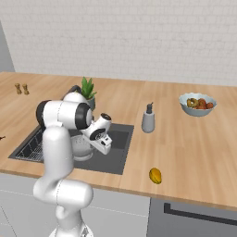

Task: Put the colander in the sink, put the pear, mango in the colander, and turn on the sink faucet and pour water over the colander.

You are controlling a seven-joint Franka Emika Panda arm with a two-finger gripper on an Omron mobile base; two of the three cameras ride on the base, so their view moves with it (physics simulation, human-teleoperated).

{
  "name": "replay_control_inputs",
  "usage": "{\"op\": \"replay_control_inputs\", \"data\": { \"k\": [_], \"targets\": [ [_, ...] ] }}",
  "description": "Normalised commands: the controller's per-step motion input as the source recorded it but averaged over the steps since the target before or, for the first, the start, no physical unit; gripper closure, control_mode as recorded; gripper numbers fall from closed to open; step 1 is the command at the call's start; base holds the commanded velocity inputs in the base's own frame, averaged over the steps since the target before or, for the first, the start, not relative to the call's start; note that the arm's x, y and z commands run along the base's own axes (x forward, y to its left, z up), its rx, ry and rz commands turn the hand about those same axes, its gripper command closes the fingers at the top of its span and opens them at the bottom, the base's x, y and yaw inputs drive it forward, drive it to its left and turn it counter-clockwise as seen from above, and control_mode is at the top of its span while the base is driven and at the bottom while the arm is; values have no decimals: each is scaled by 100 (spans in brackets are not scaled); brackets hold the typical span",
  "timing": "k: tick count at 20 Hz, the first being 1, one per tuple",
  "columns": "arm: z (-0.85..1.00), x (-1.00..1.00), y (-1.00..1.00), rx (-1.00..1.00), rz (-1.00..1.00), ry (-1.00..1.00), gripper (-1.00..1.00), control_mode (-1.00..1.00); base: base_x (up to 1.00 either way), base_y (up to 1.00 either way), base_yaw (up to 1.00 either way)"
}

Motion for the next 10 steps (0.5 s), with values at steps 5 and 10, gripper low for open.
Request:
{"op": "replay_control_inputs", "data": {
  "k": [5,10],
  "targets": [
    [-33,15,27,-4,0,0,100,-100,0,0,0],
    [-31,15,26,-5,0,0,100,-100,0,0,0]
  ]
}}
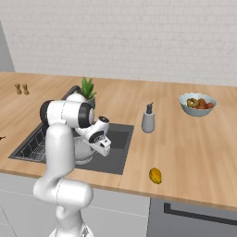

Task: Put the colander in the sink, put the pear, mango in the colander, and turn on the sink faucet and pour water over the colander.

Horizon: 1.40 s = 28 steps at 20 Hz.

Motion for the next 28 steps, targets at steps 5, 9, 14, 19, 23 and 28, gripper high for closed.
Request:
{"op": "replay_control_inputs", "data": {
  "k": [5,9,14,19,23,28],
  "targets": [
    [-19,1,31,-1,0,0,100,-100,0,0,0],
    [-12,0,34,0,0,0,100,-100,0,0,0],
    [-10,-18,32,0,0,0,100,-100,0,0,0],
    [-1,-34,21,0,0,0,100,-100,0,0,0],
    [0,-30,11,0,0,0,100,-100,0,0,0],
    [-1,-37,3,0,0,0,100,-100,0,0,0]
  ]
}}
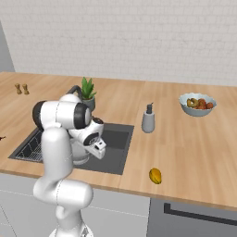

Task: Put the colander in the sink, put the pear, mango in the colander, and turn on the sink faucet and pour water over the colander.

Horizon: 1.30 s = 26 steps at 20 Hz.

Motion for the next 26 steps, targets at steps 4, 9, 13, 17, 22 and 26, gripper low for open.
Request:
{"op": "replay_control_inputs", "data": {
  "k": [4,9,13,17,22,26],
  "targets": [
    [0,-38,0,0,0,-2,100,-100,0,0,0],
    [0,-20,1,0,0,-3,100,-100,0,0,0],
    [-2,-1,0,-1,0,0,100,-100,0,0,0],
    [-6,18,0,-2,0,0,100,-100,0,0,0],
    [-2,22,1,0,0,0,-100,-100,0,0,0],
    [0,7,1,0,0,0,-100,-100,0,0,0]
  ]
}}
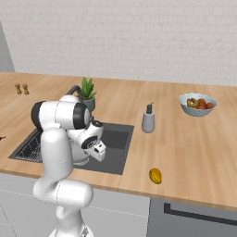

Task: Put the colander in the sink, put the pear, mango in the colander, and turn on the sink faucet and pour water over the colander.

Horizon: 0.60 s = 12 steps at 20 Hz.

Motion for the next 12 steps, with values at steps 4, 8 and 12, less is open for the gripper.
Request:
{"op": "replay_control_inputs", "data": {
  "k": [4,8,12],
  "targets": [
    [3,-7,0,0,0,0,-100,-100,0,0,0],
    [23,-15,0,0,0,0,-100,-100,0,0,0],
    [48,-11,-15,0,0,0,-100,-100,0,0,0]
  ]
}}
